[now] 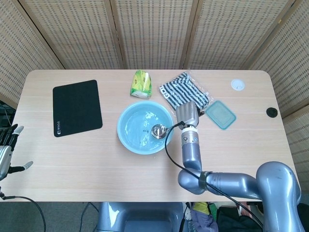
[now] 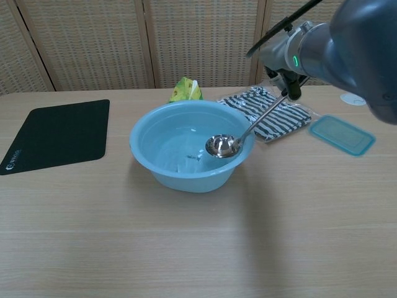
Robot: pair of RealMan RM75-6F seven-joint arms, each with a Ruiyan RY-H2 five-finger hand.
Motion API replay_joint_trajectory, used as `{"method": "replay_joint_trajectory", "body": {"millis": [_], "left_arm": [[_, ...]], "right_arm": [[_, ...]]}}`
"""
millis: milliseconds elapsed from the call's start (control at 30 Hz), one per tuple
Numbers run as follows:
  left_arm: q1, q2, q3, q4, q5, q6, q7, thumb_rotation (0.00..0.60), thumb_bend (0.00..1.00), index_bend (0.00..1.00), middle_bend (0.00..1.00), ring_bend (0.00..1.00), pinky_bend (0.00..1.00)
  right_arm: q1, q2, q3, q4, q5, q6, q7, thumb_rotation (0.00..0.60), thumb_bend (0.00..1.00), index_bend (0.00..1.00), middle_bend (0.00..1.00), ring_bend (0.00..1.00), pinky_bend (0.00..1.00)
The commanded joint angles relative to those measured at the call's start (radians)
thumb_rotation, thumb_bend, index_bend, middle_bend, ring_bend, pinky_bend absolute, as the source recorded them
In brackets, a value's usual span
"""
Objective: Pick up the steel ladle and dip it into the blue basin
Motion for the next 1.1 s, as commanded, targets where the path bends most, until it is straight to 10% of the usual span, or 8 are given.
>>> {"method": "replay_joint_trajectory", "body": {"millis": [33,400,1100], "left_arm": [[-0.001,0.001,0.000,-0.001,0.000,-0.001,-0.002,0.600,0.00,0.00,0.00,0.00,0.00],[-0.003,0.009,-0.002,0.004,-0.003,-0.009,-0.025,0.600,0.00,0.00,0.00,0.00,0.00],[-0.006,0.010,-0.005,0.007,-0.017,-0.020,-0.027,0.600,0.00,0.00,0.00,0.00,0.00]], "right_arm": [[0.019,0.015,0.031,-0.020,0.042,0.016,-0.008,0.600,0.87,0.88,1.00,1.00,1.00],[0.078,0.058,0.151,-0.046,0.233,0.040,-0.030,0.600,0.87,0.88,1.00,1.00,1.00],[0.147,0.108,0.216,-0.033,0.405,0.053,-0.072,0.600,0.87,0.88,1.00,1.00,1.00]]}}
